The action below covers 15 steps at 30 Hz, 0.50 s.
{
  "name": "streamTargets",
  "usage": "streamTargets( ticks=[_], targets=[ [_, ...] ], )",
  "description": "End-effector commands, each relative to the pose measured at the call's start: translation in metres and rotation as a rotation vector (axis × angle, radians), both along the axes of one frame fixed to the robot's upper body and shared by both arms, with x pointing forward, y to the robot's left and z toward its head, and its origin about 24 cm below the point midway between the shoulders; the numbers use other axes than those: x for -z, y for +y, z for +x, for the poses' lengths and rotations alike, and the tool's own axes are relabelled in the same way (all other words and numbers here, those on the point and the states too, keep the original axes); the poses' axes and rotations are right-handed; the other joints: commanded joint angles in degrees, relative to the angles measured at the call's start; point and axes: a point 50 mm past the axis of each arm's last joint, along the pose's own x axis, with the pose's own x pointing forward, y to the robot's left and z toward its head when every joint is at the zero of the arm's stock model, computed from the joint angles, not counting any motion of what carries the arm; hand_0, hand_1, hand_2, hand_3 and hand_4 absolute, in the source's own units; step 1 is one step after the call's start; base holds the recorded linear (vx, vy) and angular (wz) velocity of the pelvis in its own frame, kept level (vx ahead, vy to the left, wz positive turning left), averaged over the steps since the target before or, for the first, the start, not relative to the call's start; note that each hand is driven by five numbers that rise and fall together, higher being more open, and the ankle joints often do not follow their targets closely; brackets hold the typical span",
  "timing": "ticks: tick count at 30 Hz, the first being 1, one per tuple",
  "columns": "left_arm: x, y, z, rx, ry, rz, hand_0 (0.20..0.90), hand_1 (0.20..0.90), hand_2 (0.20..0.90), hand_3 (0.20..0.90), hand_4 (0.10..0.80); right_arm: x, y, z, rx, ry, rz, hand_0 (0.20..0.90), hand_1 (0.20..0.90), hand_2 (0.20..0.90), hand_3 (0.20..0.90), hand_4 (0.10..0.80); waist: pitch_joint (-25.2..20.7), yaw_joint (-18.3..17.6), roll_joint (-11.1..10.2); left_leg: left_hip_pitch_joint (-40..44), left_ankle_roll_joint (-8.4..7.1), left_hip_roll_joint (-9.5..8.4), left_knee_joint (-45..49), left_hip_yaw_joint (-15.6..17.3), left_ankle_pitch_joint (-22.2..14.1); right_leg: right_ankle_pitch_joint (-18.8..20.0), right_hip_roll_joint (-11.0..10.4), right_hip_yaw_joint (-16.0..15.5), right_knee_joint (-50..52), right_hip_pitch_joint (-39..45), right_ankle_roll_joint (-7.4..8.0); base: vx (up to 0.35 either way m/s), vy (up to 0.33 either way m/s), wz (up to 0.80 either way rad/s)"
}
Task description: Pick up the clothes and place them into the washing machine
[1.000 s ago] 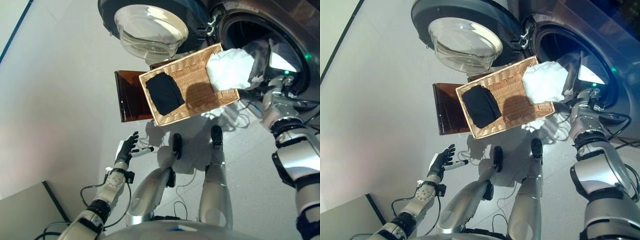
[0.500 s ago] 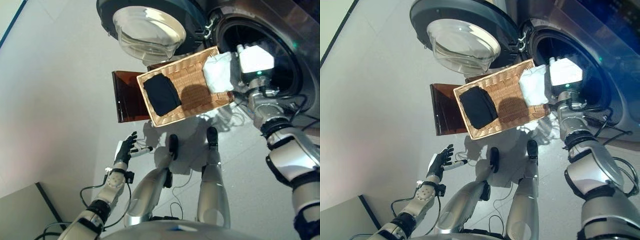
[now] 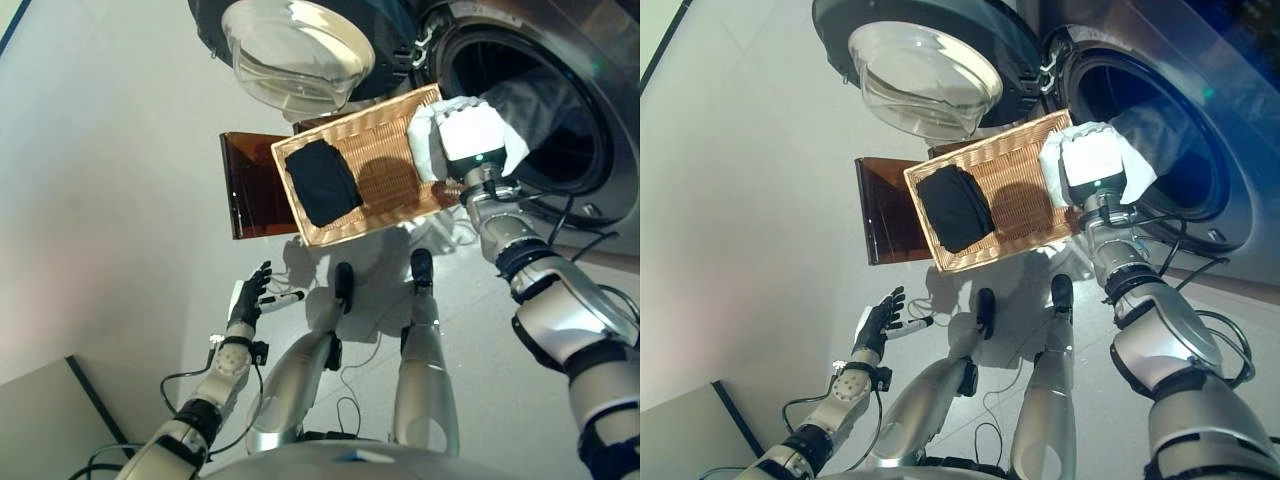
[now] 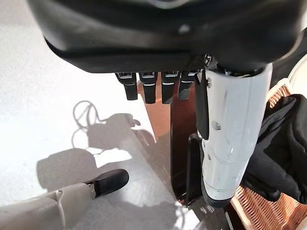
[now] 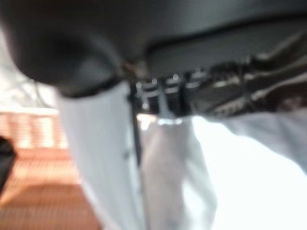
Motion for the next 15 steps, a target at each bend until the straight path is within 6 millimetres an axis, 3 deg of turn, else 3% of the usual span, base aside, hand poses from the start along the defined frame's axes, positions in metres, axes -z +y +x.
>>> streamTargets(
  ticks=[1, 3, 8, 15],
  targets=[
    [-0.023, 0.005, 0.014, -0.032, -0.142, -0.029, 0.9, 0.9, 0.9, 0.9, 0.8, -0.06, 0.001, 0.012, -0.005, -0.158, -0.051, 0.9, 0.9, 0.9, 0.9, 0.8, 1.11, 1.96, 1.1, -1.85, -7.74, 1.89, -0.02, -1.34, -0.87, -7.88, 2.14, -1.98, 8.84, -2.96, -2.95, -0.016, 0.005, 0.04],
    [-0.026, 0.004, 0.015, -0.028, -0.158, -0.038, 0.9, 0.9, 0.9, 0.9, 0.8, -0.061, -0.001, 0.012, 0.004, -0.16, -0.042, 0.9, 0.9, 0.9, 0.9, 0.8, 1.4, 1.97, 1.22, -2.04, -7.78, 1.86, -0.02, -1.35, -0.77, -7.84, 2.13, -1.99, 8.86, -3.17, -2.95, -0.014, 0.006, 0.04],
    [-0.05, 0.001, 0.022, 0.009, -0.264, -0.085, 0.9, 0.9, 0.9, 0.9, 0.8, -0.079, -0.031, 0.007, 0.137, -0.197, 0.028, 0.9, 0.9, 0.9, 0.9, 0.8, 3.13, 2.68, 2.68, -3.45, -8.06, 1.48, -0.25, -1.39, 0.0, -7.44, 1.85, -2.12, 8.89, -4.47, -2.87, -0.016, 0.011, 0.06],
    [-0.067, -0.001, 0.026, 0.035, -0.334, -0.115, 0.9, 0.9, 0.9, 0.9, 0.8, -0.095, -0.052, 0.001, 0.211, -0.231, 0.032, 0.9, 0.9, 0.9, 0.9, 0.8, 4.28, 3.1, 3.93, -4.67, -8.23, 1.02, -0.42, -1.54, 0.48, -7.06, 1.61, -2.15, 9.11, -5.99, -2.75, -0.007, 0.01, 0.03]
  ],
)
